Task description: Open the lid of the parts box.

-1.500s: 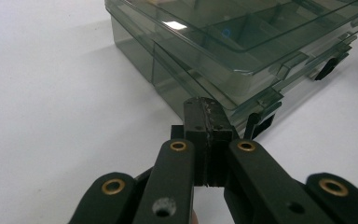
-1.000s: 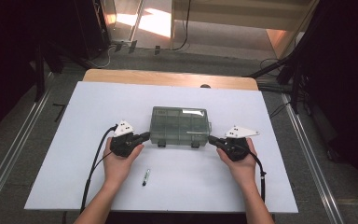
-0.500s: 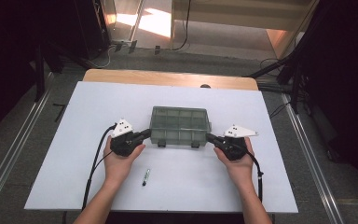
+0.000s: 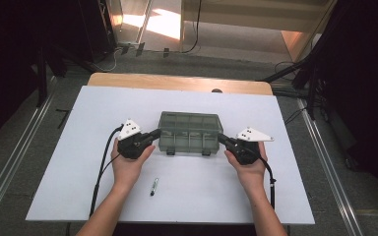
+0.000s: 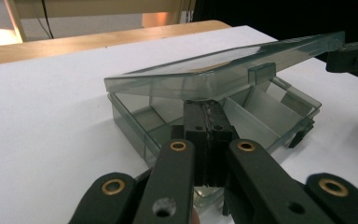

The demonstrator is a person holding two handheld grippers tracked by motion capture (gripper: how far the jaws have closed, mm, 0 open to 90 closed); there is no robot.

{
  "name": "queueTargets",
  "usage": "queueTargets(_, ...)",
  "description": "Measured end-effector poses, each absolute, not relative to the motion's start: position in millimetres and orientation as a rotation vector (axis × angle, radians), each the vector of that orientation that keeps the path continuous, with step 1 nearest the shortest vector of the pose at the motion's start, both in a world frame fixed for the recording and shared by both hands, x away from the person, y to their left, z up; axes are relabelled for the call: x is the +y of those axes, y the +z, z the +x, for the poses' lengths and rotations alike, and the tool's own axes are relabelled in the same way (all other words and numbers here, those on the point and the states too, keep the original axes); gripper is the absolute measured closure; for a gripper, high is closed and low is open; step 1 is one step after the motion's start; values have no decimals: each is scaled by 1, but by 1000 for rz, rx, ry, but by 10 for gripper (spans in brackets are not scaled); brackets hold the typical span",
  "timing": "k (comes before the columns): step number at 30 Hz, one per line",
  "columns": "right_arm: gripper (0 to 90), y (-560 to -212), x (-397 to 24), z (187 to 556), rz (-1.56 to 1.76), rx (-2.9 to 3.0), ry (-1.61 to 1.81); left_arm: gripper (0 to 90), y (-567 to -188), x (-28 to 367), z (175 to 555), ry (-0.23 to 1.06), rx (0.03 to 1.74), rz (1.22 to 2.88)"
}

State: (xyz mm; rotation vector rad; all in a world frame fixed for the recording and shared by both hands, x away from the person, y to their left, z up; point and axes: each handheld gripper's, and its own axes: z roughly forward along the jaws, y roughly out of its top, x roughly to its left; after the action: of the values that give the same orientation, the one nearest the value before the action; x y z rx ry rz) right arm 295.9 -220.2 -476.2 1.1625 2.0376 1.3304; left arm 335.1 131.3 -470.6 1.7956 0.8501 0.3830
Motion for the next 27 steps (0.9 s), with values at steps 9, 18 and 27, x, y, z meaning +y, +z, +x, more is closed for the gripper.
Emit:
queueTargets(9,900,-463,-219,306,1158,1974,1348,900,-461,127,345,407,846,1766)
queueTargets(18,900,-452,-217,321,1159,1933,1364,900,-451,120,358,432,837,1739)
queueTargets(27,900,-439,-213,336,1165,1895,1340,900,-441,115,370,429,837,1689)
